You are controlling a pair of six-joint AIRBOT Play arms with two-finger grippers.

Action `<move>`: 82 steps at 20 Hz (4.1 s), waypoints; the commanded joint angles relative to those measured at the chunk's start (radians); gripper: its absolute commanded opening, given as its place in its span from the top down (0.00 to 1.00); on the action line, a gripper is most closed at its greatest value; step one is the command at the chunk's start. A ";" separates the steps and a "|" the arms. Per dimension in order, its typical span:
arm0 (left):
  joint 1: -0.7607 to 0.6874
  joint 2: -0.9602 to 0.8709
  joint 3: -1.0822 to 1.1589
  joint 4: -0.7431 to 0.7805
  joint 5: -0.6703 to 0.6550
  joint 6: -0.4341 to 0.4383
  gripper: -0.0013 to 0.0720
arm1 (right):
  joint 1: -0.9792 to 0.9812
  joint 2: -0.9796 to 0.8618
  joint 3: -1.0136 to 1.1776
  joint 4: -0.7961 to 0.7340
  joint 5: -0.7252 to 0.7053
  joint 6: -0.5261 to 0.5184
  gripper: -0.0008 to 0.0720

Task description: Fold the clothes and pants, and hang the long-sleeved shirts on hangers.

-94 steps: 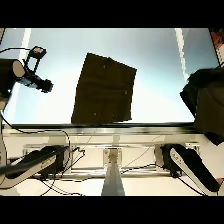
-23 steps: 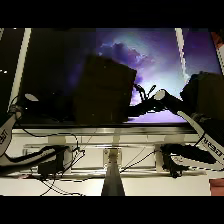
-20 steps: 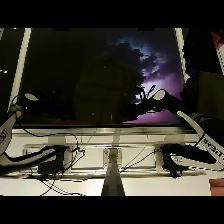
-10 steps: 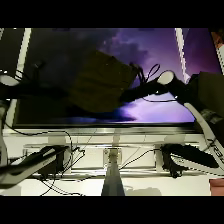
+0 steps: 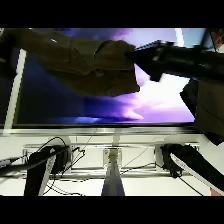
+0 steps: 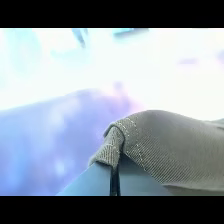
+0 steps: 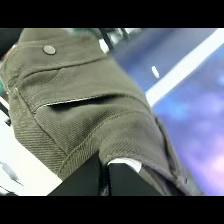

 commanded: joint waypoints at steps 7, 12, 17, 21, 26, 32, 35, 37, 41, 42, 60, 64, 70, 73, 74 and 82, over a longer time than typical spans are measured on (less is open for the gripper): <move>-0.001 0.151 -0.217 0.099 -0.158 -0.238 0.95 | 0.100 0.130 -0.241 -0.071 -0.043 0.386 0.95; -0.060 -0.089 -0.557 -0.159 0.214 -0.145 0.95 | 0.099 -0.004 -0.517 -0.163 -0.544 0.578 0.95; -0.311 -0.378 -0.528 -0.187 0.294 -0.135 0.95 | 0.061 -0.216 -0.513 -0.178 -0.682 0.577 0.95; -0.424 -0.423 -0.529 -0.008 0.165 -0.188 0.95 | -0.129 -0.223 -0.513 -0.267 -0.311 0.565 0.95; -0.430 -0.426 -0.549 0.188 -0.061 -0.375 0.95 | -0.209 -0.226 -0.564 -0.381 0.251 0.333 0.95; -0.437 -0.467 -0.558 0.191 -0.157 -0.377 0.95 | -0.212 -0.225 -0.647 -0.483 0.235 0.275 0.84; -0.460 -0.499 -0.558 0.193 -0.174 -0.377 0.76 | -0.212 -0.226 -0.647 -0.483 0.115 0.277 0.15; -0.462 -0.524 -0.558 0.192 -0.173 -0.377 0.00 | -0.214 -0.229 -0.646 -0.489 0.056 0.278 0.14; -0.462 -0.562 -0.558 0.192 -0.166 -0.377 0.03 | -0.271 -0.294 -0.632 -0.435 0.031 0.339 0.14; -0.462 -0.566 -0.558 0.192 -0.166 -0.377 0.03 | -0.294 -0.324 -0.632 -0.389 0.051 0.328 0.14; -0.462 -0.570 -0.558 0.195 0.057 -0.376 0.03 | -0.178 -0.592 -0.632 0.289 0.105 -0.274 0.22; -0.462 -0.570 -0.558 0.200 0.068 -0.376 0.03 | -0.188 -0.587 -0.632 0.248 0.075 -0.273 0.21; -0.462 -0.570 -0.558 0.200 0.068 -0.376 0.03 | -0.377 -0.578 -0.632 0.138 0.060 -0.079 0.21; -0.462 -0.570 -0.558 0.200 0.068 -0.376 0.03 | -0.420 -0.581 -0.632 0.059 0.085 -0.034 0.18; -0.462 -0.570 -0.558 0.200 0.068 -0.376 0.03 | -0.416 -0.583 -0.632 0.061 0.093 -0.035 0.17; -0.462 -0.570 -0.558 0.199 0.067 -0.377 0.03 | -0.297 -0.631 -0.631 0.186 0.086 -0.071 0.17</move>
